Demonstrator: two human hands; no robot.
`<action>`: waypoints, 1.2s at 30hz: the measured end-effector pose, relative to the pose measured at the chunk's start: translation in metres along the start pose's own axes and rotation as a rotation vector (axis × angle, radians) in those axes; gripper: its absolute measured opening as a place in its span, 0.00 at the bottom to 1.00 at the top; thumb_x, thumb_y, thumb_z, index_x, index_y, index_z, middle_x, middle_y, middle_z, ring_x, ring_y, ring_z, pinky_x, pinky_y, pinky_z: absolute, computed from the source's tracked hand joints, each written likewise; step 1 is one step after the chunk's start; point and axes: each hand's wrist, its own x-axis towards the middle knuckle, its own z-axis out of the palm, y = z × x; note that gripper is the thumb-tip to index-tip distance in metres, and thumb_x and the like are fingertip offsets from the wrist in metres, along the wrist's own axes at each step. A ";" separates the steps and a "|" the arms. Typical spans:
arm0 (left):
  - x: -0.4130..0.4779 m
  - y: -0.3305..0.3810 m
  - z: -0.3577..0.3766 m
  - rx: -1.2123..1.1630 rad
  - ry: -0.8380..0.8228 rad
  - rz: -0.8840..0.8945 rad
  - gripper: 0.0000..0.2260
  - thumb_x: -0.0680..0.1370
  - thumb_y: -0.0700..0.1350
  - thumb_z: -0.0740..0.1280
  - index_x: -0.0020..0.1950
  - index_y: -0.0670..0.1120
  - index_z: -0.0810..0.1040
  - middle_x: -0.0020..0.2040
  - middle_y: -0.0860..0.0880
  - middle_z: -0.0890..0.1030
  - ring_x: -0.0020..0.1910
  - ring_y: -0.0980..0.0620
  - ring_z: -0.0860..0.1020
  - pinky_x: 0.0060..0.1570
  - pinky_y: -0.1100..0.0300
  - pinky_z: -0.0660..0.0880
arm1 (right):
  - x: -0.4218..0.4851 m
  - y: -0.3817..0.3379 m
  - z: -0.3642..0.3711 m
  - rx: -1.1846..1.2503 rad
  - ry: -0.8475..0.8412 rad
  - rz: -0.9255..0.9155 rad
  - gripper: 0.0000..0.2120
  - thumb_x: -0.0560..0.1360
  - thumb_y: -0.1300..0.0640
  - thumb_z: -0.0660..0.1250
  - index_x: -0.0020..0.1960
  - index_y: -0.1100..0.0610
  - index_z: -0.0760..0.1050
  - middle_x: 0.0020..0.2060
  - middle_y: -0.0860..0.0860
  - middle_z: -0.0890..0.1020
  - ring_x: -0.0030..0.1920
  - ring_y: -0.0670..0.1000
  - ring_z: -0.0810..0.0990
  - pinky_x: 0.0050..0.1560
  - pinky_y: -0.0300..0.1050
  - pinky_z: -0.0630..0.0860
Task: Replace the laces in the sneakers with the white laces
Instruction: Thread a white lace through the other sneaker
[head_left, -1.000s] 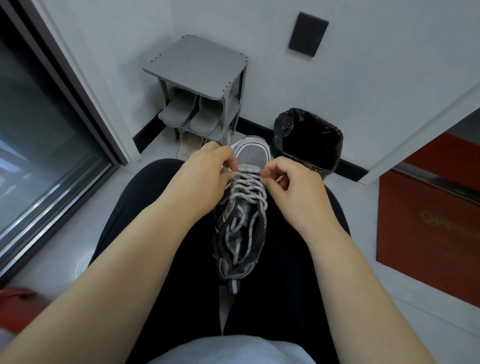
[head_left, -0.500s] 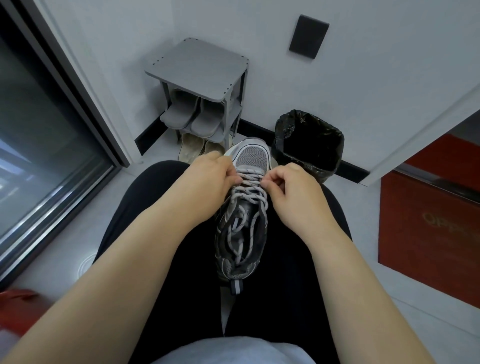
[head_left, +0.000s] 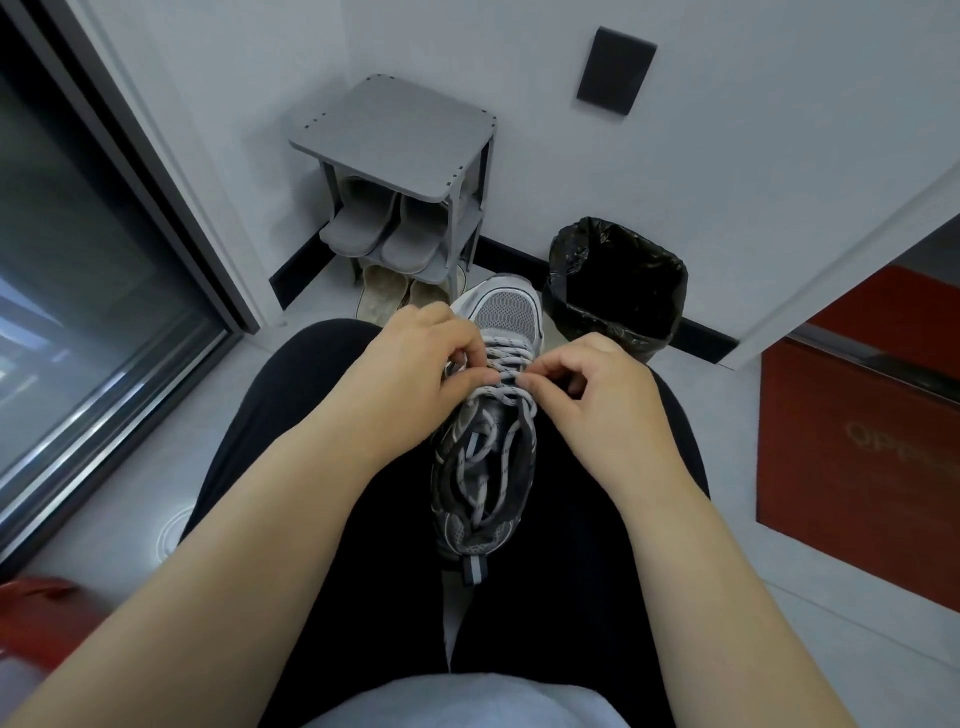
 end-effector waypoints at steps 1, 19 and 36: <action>0.001 0.000 0.000 0.032 -0.037 0.004 0.07 0.74 0.54 0.66 0.41 0.52 0.73 0.40 0.56 0.70 0.45 0.55 0.68 0.44 0.67 0.63 | 0.001 0.000 0.001 -0.025 -0.015 -0.006 0.03 0.72 0.52 0.70 0.43 0.51 0.80 0.40 0.44 0.75 0.38 0.39 0.71 0.39 0.27 0.65; -0.013 -0.004 -0.007 0.112 0.135 0.046 0.11 0.73 0.58 0.64 0.43 0.52 0.72 0.42 0.56 0.72 0.44 0.53 0.67 0.47 0.61 0.63 | -0.014 0.000 -0.003 0.096 0.025 -0.087 0.03 0.73 0.55 0.69 0.43 0.51 0.76 0.40 0.42 0.73 0.40 0.42 0.72 0.42 0.29 0.68; -0.021 -0.007 -0.012 0.051 -0.002 0.068 0.11 0.71 0.60 0.63 0.44 0.56 0.67 0.43 0.60 0.68 0.47 0.55 0.67 0.51 0.59 0.66 | -0.024 -0.002 -0.004 0.097 -0.076 -0.105 0.08 0.72 0.51 0.68 0.50 0.49 0.72 0.47 0.40 0.71 0.46 0.39 0.73 0.45 0.29 0.69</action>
